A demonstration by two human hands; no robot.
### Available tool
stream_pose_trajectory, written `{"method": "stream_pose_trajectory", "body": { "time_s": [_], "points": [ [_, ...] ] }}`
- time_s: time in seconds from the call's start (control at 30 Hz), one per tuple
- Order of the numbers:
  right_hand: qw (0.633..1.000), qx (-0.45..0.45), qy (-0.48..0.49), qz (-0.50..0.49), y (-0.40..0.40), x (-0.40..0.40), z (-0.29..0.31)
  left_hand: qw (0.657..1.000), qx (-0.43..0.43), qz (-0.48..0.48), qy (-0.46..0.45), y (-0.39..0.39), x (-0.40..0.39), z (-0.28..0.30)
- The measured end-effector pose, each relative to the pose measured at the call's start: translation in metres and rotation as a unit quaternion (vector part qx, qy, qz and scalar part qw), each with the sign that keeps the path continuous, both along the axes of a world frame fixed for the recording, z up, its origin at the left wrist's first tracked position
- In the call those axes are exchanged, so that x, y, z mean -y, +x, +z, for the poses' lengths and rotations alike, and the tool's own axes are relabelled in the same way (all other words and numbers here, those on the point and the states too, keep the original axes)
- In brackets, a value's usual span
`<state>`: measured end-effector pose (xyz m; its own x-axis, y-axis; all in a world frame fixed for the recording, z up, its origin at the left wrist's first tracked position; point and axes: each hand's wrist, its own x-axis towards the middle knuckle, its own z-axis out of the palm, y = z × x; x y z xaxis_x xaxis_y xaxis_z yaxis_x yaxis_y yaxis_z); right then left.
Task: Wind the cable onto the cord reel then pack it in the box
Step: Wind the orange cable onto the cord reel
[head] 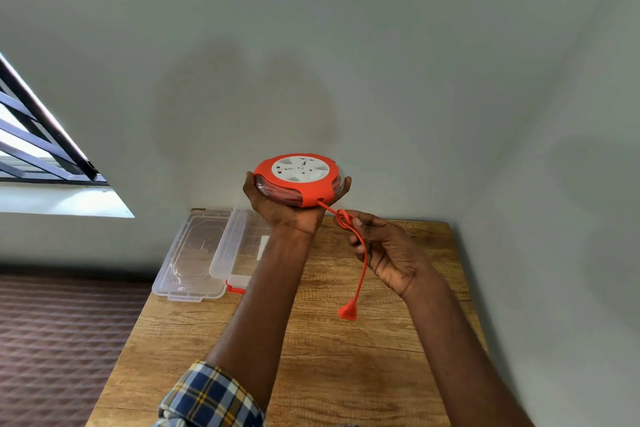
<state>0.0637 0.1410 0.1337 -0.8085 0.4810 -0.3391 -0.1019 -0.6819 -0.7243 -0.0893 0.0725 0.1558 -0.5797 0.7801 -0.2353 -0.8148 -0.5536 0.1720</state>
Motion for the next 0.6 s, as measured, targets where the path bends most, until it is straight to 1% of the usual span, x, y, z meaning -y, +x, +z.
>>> {"method": "stream_pose_trajectory", "body": {
  "time_s": [0.33, 0.47, 0.53, 0.6],
  "points": [
    [0.999, 0.003, -0.032, -0.028, -0.0032, 0.0051, -0.0018, 1.000, 0.017, -0.001, 0.003, -0.0001, -0.0008, -0.0030],
    [1.000, -0.004, -0.019, -0.002, -0.0019, 0.0026, -0.0051, 1.000, 0.023, 0.003, 0.006, -0.0013, -0.0004, -0.0035],
    [1.000, 0.013, 0.014, 0.021, 0.0000, 0.0021, -0.0052, 1.000, 0.019, 0.006, 0.004, -0.0020, -0.0006, -0.0033],
    [0.991, 0.057, 0.109, 0.056, 0.0043, 0.0010, -0.0002, 1.000, 0.011, 0.006, 0.002, -0.0041, -0.0005, -0.0050]
  ]
}}
